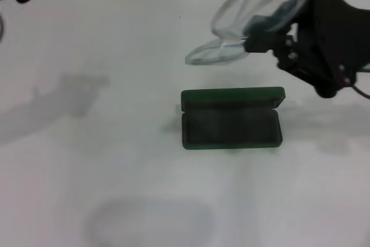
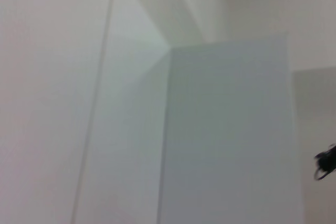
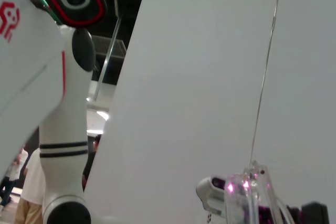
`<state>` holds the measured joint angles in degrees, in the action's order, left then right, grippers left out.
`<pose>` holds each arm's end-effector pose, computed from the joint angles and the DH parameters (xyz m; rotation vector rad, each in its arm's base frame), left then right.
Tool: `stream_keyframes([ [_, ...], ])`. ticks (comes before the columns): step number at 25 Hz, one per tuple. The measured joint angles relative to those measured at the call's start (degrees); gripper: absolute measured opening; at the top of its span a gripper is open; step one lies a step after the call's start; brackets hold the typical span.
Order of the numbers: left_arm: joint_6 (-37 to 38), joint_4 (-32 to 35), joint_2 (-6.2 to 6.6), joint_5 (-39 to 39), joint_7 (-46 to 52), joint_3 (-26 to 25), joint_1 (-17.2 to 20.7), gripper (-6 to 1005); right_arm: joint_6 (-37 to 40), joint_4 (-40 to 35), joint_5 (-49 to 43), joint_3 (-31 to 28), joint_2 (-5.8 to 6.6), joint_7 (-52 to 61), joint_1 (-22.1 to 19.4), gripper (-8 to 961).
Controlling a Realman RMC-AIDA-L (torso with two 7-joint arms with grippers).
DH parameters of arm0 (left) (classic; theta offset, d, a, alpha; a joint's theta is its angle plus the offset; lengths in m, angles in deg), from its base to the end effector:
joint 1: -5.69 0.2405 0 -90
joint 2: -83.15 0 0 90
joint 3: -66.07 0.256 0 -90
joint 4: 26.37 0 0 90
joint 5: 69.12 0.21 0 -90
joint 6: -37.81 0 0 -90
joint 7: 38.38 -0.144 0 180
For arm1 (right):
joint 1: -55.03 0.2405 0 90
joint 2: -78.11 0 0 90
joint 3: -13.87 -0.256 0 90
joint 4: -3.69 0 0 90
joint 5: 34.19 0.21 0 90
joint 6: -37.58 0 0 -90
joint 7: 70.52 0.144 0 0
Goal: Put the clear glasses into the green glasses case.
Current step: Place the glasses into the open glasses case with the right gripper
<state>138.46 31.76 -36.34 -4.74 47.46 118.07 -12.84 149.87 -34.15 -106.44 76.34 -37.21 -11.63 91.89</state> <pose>-0.1833 0.3006 0.1056 -2.3309 -0.1789 -1.5606 0.1346 0.3154 0.0407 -2.6734 -0.4778 1.5502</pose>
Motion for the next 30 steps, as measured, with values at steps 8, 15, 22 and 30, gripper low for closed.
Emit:
stream_keyframes([
  [8, 0.2, -6.8, -0.16, -0.8, -1.0, 7.5, -9.0, 35, -2.0, 0.8, -0.3, 1.1, -0.52, -1.4, 1.0, 60],
  [15, 0.2, -9.7, -0.09, 2.5, -1.4, 8.7, -13.0, 35, -2.1, 0.8, 0.2, 1.1, -0.51, -1.5, 0.6, 62],
  [22, 0.7, -9.6, 0.0, 2.8, -1.5, 11.6, -13.7, 35, -2.5, 1.7, 0.3, 0.9, -0.49, -2.7, 0.6, 64],
  [30, 2.4, -9.5, 0.18, 2.9, -1.2, 12.7, -13.9, 35, -3.0, 2.3, 0.4, 0.8, -0.34, -3.5, 1.1, 67],
])
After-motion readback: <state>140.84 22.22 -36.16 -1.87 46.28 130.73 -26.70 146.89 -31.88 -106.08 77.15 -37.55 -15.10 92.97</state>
